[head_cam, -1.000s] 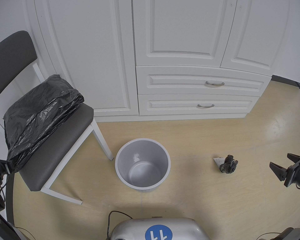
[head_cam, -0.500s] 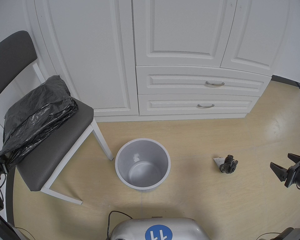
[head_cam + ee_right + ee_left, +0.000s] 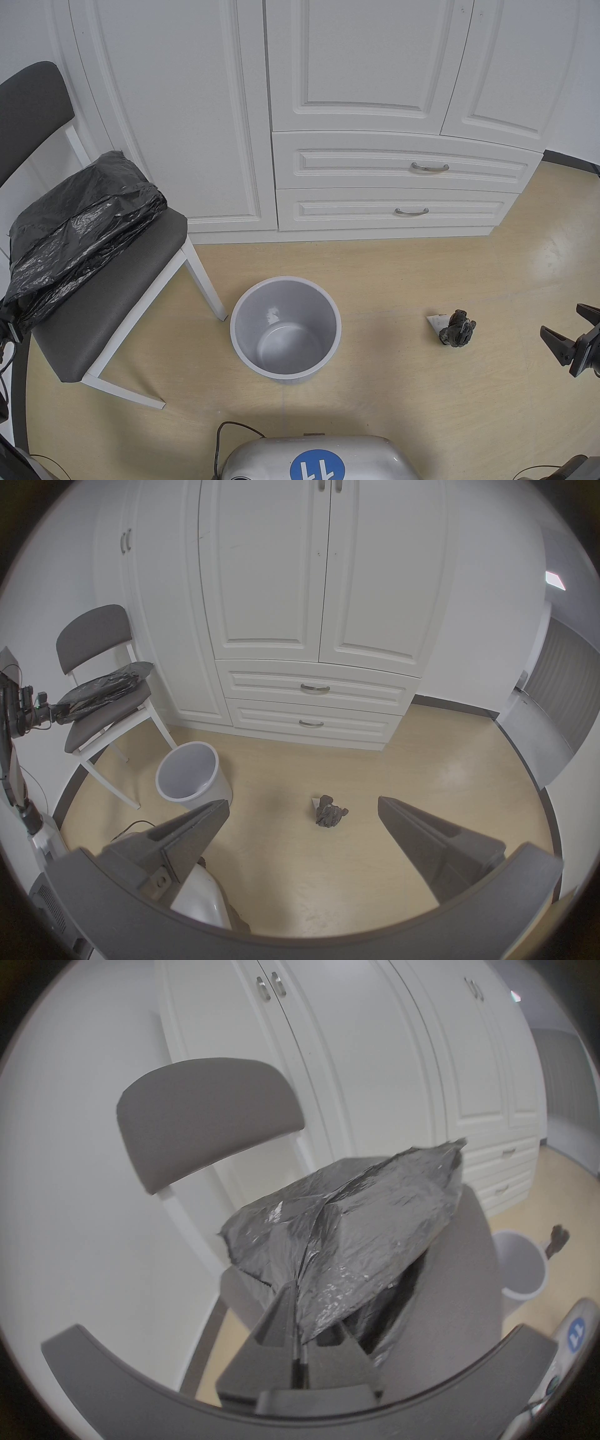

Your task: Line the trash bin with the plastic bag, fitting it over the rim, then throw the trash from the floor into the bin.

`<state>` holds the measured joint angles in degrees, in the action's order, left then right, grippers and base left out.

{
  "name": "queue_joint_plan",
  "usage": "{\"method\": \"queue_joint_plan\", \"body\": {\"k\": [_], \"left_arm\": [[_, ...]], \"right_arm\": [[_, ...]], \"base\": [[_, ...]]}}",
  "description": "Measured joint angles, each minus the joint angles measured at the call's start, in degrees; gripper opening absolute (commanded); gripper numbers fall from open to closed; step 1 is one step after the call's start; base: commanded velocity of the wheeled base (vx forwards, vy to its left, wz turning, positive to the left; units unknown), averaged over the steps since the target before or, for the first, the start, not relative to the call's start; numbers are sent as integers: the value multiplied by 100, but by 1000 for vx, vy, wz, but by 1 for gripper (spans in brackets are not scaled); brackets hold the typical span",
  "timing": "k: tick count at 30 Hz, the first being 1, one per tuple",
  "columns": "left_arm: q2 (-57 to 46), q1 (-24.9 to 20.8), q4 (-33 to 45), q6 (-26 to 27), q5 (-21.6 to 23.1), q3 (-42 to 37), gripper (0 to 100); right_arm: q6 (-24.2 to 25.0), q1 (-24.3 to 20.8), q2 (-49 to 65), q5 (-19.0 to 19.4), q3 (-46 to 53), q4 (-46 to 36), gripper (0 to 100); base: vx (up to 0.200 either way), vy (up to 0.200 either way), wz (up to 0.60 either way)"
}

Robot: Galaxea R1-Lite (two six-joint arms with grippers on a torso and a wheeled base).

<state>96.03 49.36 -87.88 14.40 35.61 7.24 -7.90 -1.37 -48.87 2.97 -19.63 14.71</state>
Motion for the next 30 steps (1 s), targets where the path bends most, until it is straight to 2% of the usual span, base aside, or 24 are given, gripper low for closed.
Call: {"method": "queue_joint_plan", "body": {"k": [5, 8, 13, 17, 22, 26, 30], "left_arm": [[-567, -844, 11, -950, -22, -118, 0], [-1069, -1642, 108, -1484, -52, -195, 0], [-1869, -2977, 610, -1904, -162, -207, 0], [-2448, -4072, 1332, -2137, -479, 63, 0], [-2894, -5211, 2085, -2287, -1268, 879, 0], [-3070, -6211, 2482, -2343, -2343, 1506, 0], [-3111, -7190, 2651, -2381, -3387, 1947, 0]], "right_arm": [[155, -205, -5, 0, -55, -2, 100], [334, -447, -7, -11, -90, -2, 100], [678, -847, -13, -18, -176, 4, 100], [953, -1235, -55, -18, -319, 11, 100], [1107, -1754, -228, -40, -658, 20, 100], [1293, -2281, -464, -44, -964, 56, 100], [1760, -3014, -766, -74, -1107, 430, 100]], "base": [[0, 0, 0], [0, 0, 0], [0, 0, 0], [0, 0, 0], [0, 0, 0], [0, 0, 0], [0, 0, 0]]}}
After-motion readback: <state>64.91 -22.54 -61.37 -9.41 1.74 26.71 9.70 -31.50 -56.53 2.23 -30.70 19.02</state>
